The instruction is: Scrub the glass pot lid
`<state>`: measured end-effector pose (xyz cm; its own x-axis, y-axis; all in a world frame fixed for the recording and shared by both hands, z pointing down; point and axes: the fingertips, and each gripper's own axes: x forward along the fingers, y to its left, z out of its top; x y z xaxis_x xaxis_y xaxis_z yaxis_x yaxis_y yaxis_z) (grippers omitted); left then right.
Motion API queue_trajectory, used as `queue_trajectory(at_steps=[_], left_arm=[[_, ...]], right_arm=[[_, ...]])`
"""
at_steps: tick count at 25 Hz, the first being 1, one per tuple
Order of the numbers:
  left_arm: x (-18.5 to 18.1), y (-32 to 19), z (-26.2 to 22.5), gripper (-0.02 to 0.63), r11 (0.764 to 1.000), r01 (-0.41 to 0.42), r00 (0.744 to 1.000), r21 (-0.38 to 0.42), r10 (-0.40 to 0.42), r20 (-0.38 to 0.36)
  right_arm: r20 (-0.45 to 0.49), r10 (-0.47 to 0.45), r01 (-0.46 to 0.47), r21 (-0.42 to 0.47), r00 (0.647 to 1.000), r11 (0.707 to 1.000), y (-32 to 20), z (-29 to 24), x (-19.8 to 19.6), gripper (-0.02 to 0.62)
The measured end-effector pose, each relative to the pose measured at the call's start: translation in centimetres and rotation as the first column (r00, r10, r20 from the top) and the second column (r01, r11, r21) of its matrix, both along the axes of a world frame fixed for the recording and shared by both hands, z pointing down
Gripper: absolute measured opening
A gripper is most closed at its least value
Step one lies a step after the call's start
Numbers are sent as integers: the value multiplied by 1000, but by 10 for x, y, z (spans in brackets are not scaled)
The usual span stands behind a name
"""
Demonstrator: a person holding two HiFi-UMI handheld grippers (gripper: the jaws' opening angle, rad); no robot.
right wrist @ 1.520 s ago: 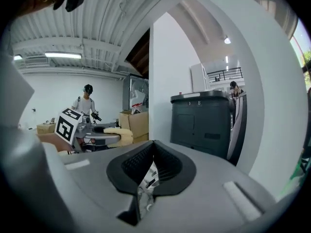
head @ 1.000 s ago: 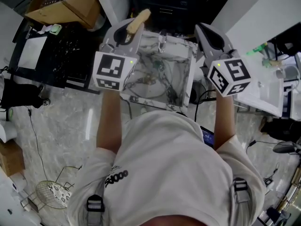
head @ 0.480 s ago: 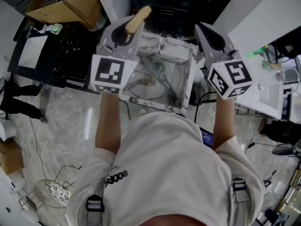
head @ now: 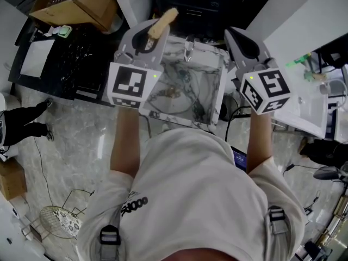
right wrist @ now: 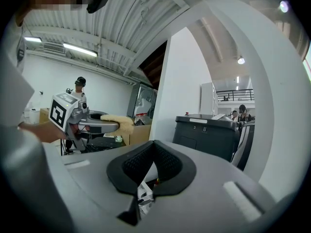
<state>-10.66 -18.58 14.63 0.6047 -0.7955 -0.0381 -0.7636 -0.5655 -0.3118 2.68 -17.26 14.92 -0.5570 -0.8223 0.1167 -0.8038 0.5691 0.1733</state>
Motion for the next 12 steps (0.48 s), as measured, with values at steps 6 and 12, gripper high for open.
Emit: queue_trajectory(at_steps=[6,12], left_arm=[[1,1,5,52,1000,-3,1000,-13,3,1],[1,-2,2,52,1000,-3,1000,-4,3,5]], right_arm=[[-4,0,0,-11,1000,1000,0,5,1,0],[-2,-20,20,-3,1000,1000,-4,4,-4,0]])
